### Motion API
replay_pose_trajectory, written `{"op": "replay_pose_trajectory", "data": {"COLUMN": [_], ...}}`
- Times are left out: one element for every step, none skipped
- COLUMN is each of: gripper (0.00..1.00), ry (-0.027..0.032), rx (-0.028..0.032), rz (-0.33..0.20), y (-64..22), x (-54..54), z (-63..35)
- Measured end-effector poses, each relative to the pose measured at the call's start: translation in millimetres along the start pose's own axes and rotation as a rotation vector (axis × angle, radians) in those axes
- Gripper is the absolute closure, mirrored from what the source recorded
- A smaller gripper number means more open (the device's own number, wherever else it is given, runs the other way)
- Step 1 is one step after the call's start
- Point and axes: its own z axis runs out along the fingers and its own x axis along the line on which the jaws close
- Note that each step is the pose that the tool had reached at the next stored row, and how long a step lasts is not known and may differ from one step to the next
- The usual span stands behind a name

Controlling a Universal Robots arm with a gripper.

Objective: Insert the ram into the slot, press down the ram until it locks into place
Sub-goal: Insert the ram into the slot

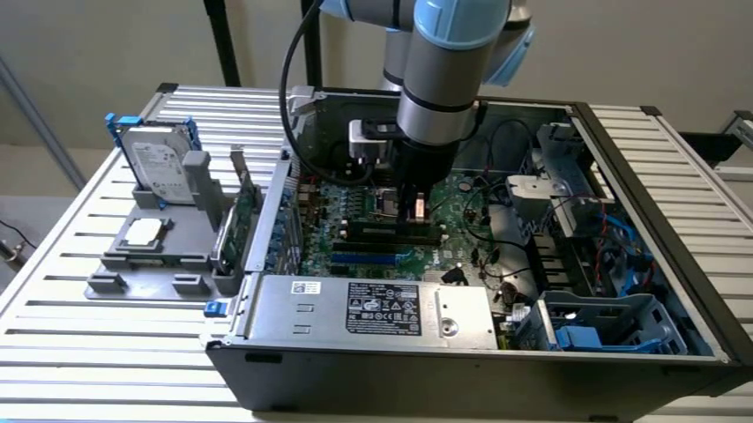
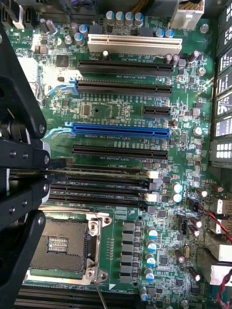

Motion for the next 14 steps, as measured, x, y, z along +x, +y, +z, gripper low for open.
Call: {"op": "replay_pose_trajectory", "data": {"gripper": [0.86, 0.86, 0.86, 0.86, 0.86, 0.86, 0.79, 0.79, 0.79, 0.72, 0.72, 0.72, 0.72, 0.72], "ry": [-0.0001, -0.0001, -0.0001, -0.0001, -0.0001, -0.0002, 0.0001, 0.0001, 0.0002, -0.0001, -0.0001, -0.0001, 0.0001, 0.0000], "rx": [0.0000, 0.0000, 0.0001, 0.0000, 0.0000, 0.0000, -0.0001, -0.0001, -0.0001, 0.0000, 0.0000, 0.0000, -0.0001, 0.0000], "rz": [0.000, 0.000, 0.000, 0.000, 0.000, 0.000, 0.000, 0.000, 0.000, 0.000, 0.000, 0.000, 0.000, 0.000], "y": [0.0, -0.1, -0.1, -0.1, -0.2, -0.2, -0.2, -0.2, -0.1, 0.0, 0.2, 0.6, 1.1, 1.8], "x": [0.0, 0.0, 0.0, 0.0, 0.0, 0.0, 0.1, 0.0, 0.0, 0.0, 0.0, -0.1, -0.1, -0.2], "z": [0.5, 1.0, 1.7, 2.3, 3.0, 3.4, 3.4, 3.4, 2.7, 0.5, -2.6, -5.8, -8.9, -11.7]}}
